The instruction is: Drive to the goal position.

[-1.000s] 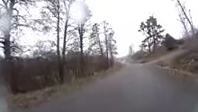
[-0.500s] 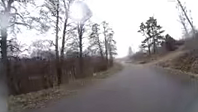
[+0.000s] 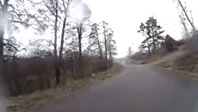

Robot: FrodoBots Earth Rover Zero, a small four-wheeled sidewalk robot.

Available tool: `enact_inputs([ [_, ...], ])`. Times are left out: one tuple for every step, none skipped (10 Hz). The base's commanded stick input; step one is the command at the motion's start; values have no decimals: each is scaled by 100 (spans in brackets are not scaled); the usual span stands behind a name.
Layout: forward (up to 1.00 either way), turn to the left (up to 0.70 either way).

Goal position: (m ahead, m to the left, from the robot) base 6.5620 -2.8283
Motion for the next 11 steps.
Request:
enact_inputs([
  [69,0],
  [68,0],
  [68,-22],
  [68,-29],
  [67,-34],
  [67,-34],
  [67,-26],
  [67,-5],
  [67,0],
  [67,0],
  [67,-17],
])
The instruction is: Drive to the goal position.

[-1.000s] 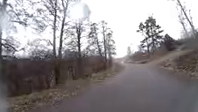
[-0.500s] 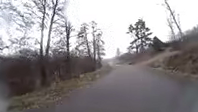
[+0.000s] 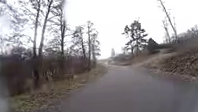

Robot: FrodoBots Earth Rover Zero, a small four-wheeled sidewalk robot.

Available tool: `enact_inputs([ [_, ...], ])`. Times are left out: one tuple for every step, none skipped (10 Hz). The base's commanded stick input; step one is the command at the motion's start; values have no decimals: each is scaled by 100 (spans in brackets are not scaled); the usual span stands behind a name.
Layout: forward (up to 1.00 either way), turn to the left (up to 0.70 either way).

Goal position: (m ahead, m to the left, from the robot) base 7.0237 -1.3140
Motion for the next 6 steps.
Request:
enact_inputs([
  [67,-34],
  [67,-34],
  [67,-17],
  [67,0],
  [66,0],
  [66,0],
])
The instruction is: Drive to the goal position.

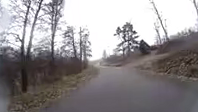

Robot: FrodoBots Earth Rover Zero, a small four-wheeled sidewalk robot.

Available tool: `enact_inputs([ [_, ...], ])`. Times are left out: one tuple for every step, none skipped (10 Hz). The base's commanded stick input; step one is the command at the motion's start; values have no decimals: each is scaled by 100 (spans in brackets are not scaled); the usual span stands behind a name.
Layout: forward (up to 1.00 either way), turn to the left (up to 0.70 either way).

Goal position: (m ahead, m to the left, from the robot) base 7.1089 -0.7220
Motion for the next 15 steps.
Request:
enact_inputs([
  [66,0],
  [66,-28],
  [66,0],
  [66,0],
  [66,0],
  [66,0],
  [67,0],
  [67,0],
  [67,0],
  [68,0],
  [69,0],
  [69,0],
  [69,0],
  [69,0],
  [69,0],
])
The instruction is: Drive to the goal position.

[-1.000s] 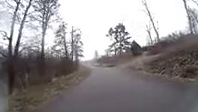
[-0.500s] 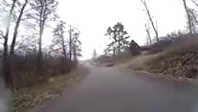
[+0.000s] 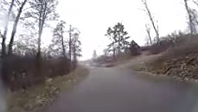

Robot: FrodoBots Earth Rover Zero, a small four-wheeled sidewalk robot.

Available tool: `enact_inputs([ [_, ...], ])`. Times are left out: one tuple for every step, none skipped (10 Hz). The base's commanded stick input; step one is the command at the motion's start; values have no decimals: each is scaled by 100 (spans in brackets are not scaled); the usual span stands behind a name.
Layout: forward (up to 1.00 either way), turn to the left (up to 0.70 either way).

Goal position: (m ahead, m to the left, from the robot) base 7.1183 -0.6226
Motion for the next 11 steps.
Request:
enact_inputs([
  [69,0],
  [69,0],
  [69,0],
  [69,0],
  [69,0],
  [69,0],
  [69,0],
  [69,0],
  [69,0],
  [69,0],
  [69,0],
])
